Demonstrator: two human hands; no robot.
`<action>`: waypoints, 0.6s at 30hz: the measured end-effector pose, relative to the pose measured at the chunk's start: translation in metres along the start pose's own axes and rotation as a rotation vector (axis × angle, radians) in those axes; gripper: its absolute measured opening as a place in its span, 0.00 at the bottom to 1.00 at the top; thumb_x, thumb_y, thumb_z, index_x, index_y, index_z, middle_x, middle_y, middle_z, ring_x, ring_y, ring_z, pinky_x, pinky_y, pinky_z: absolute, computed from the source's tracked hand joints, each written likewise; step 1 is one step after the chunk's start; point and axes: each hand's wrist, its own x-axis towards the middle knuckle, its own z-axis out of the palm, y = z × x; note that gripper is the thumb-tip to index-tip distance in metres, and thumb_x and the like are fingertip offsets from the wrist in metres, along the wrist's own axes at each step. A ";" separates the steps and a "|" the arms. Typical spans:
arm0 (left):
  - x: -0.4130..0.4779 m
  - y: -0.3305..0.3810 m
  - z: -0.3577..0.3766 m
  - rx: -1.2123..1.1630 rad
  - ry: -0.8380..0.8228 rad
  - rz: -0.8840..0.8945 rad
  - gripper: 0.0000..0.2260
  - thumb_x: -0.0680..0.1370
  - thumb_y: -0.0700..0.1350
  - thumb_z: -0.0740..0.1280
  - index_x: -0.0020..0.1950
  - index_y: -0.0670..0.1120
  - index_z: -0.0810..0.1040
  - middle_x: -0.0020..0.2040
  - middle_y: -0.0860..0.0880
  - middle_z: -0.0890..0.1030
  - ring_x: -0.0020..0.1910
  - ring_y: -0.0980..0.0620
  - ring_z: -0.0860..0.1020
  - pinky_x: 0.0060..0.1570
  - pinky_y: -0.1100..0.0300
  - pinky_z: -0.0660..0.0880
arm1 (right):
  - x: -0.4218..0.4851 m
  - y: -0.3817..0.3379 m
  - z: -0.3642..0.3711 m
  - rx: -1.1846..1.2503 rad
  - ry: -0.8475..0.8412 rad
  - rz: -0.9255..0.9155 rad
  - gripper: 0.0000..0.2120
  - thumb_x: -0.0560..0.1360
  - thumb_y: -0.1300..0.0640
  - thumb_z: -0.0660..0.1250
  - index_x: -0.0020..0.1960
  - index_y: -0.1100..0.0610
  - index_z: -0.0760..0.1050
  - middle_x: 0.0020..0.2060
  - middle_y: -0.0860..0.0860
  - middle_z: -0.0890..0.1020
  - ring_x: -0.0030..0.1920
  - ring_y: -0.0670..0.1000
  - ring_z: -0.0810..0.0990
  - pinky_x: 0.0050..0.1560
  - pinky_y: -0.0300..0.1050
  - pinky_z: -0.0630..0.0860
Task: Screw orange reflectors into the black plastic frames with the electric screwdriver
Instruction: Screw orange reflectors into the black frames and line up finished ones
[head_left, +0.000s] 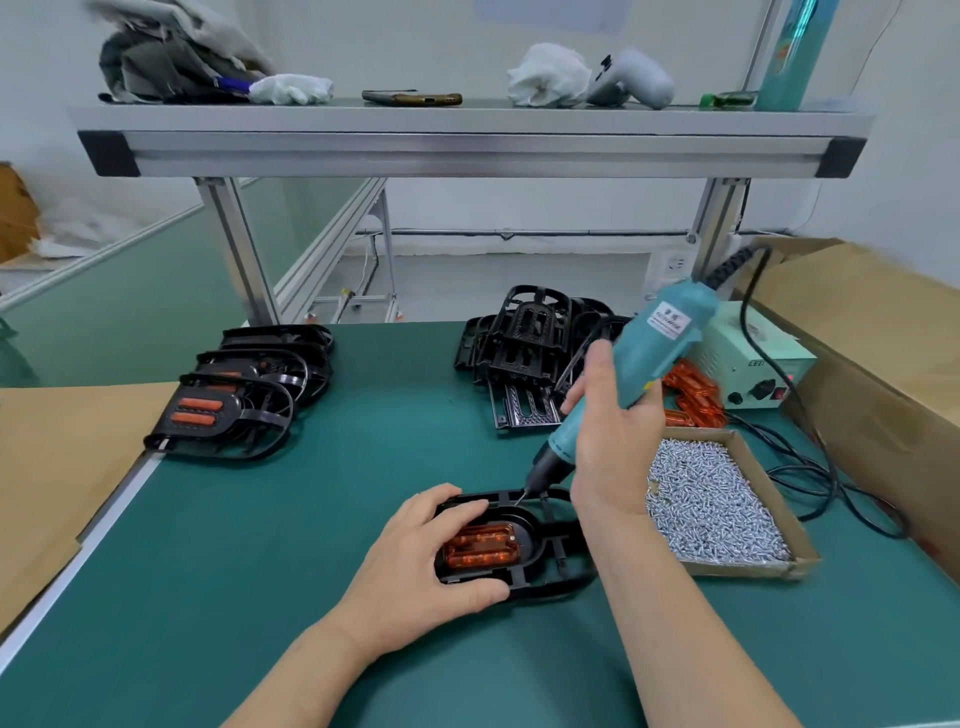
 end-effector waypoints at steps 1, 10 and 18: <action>0.000 0.000 0.000 -0.001 -0.001 -0.001 0.39 0.63 0.76 0.68 0.72 0.66 0.68 0.73 0.67 0.60 0.74 0.66 0.57 0.74 0.59 0.60 | 0.008 0.000 -0.003 0.005 0.050 0.032 0.13 0.77 0.44 0.70 0.50 0.51 0.72 0.30 0.47 0.77 0.30 0.45 0.76 0.35 0.38 0.76; 0.000 0.001 -0.001 0.009 -0.005 0.015 0.39 0.63 0.77 0.67 0.72 0.66 0.68 0.72 0.70 0.57 0.73 0.69 0.56 0.72 0.66 0.57 | 0.054 0.014 -0.047 0.144 0.368 0.413 0.12 0.84 0.49 0.61 0.60 0.57 0.69 0.42 0.53 0.80 0.40 0.48 0.82 0.44 0.44 0.82; 0.000 0.001 -0.002 0.008 -0.004 0.017 0.41 0.62 0.80 0.64 0.72 0.66 0.68 0.71 0.72 0.56 0.73 0.69 0.57 0.72 0.65 0.58 | 0.072 0.020 -0.071 0.016 0.479 0.462 0.07 0.83 0.49 0.61 0.48 0.51 0.69 0.42 0.49 0.81 0.39 0.47 0.79 0.39 0.43 0.76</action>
